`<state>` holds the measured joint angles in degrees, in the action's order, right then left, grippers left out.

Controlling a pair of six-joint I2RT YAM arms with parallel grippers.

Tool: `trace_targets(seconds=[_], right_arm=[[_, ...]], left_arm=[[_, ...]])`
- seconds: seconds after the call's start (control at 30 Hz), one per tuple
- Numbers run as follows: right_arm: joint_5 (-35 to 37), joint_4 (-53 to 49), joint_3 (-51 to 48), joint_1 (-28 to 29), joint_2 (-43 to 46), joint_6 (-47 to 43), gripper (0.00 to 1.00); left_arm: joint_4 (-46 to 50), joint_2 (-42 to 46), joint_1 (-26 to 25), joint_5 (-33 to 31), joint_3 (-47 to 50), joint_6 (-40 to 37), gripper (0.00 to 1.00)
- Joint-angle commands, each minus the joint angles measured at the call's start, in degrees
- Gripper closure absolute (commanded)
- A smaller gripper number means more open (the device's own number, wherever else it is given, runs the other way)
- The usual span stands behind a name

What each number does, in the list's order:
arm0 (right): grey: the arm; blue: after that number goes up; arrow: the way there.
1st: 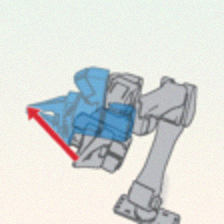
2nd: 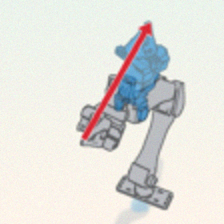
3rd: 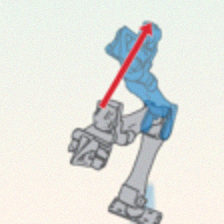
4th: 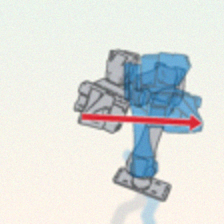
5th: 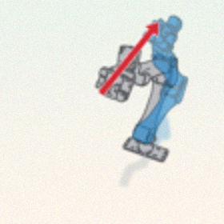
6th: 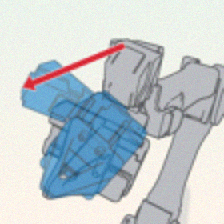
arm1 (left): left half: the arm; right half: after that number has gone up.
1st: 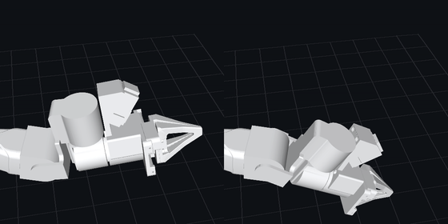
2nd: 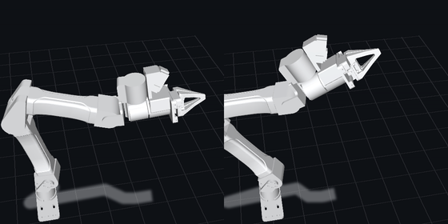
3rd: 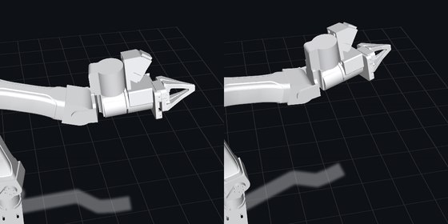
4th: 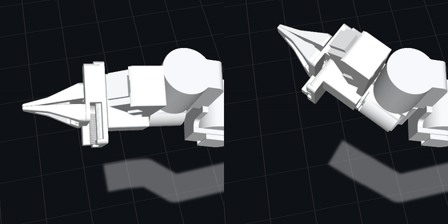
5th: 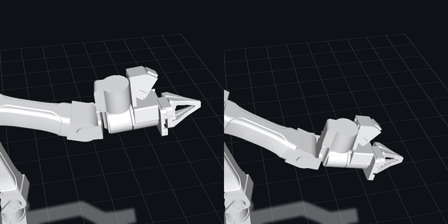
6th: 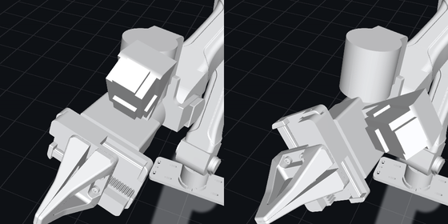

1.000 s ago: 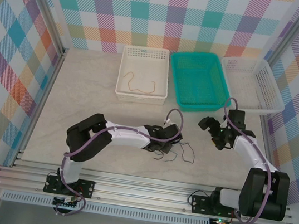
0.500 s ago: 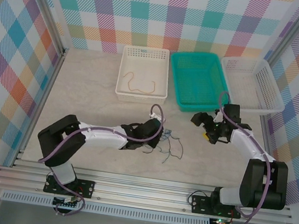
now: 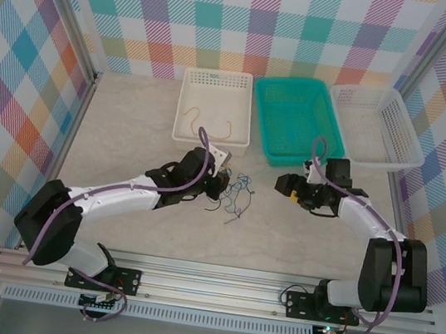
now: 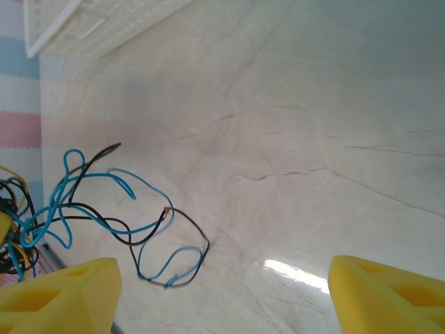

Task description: Untangle the cables

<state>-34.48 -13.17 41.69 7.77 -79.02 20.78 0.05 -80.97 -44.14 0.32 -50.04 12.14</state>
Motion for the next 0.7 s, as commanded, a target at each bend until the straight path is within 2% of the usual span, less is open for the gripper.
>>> trace_targets(seconds=[0.0,0.1,0.2,0.43,0.67], right_arm=[[-6.68,8.31,-1.54,1.9,-0.63,-2.65,0.23],[-9.68,12.56,-2.96,4.74,-1.18,-3.9,0.25],[-7.96,16.46,-5.05,7.98,-0.88,-4.26,0.24],[1.0,30.89,-11.58,13.84,0.65,1.22,0.22],[7.09,38.52,-13.81,17.16,0.33,4.25,0.19]], left_arm=[[0.97,3.53,0.98,4.44,0.02,-0.16,1.0],[0.94,4.8,1.42,4.3,-0.14,1.02,1.0],[0.76,5.33,2.37,3.46,-0.51,4.79,1.0],[-2.33,7.21,5.53,8.23,-1.29,16.04,1.0],[-3.36,7.93,5.91,11.01,-2.87,22.81,1.0]])
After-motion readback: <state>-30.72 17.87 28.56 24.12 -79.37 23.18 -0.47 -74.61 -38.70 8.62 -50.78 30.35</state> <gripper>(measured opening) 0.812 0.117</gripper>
